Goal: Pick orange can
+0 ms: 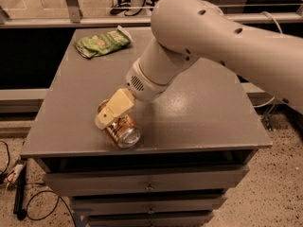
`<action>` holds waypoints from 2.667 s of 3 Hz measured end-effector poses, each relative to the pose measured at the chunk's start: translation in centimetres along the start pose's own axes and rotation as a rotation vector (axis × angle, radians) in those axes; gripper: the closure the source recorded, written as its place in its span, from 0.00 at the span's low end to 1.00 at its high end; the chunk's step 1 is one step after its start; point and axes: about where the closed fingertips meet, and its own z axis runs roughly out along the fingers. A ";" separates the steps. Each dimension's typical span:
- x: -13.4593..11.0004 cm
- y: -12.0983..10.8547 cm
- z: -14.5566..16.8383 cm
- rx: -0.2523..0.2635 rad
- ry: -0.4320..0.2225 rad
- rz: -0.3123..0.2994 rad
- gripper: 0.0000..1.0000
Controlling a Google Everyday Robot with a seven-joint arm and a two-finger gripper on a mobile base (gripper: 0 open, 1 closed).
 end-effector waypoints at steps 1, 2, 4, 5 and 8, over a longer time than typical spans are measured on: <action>-0.1 1.4 1.3 -0.003 0.023 0.010 0.16; -0.3 2.1 1.7 0.031 0.032 -0.004 0.39; -2.4 0.3 -1.0 0.166 0.005 -0.098 0.85; -4.3 -2.7 -4.6 0.248 -0.056 -0.193 1.00; -7.6 -3.2 -6.0 0.265 -0.209 -0.286 1.00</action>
Offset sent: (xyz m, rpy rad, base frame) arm -0.0139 0.0298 -0.0097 -0.0803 -0.0276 -0.0076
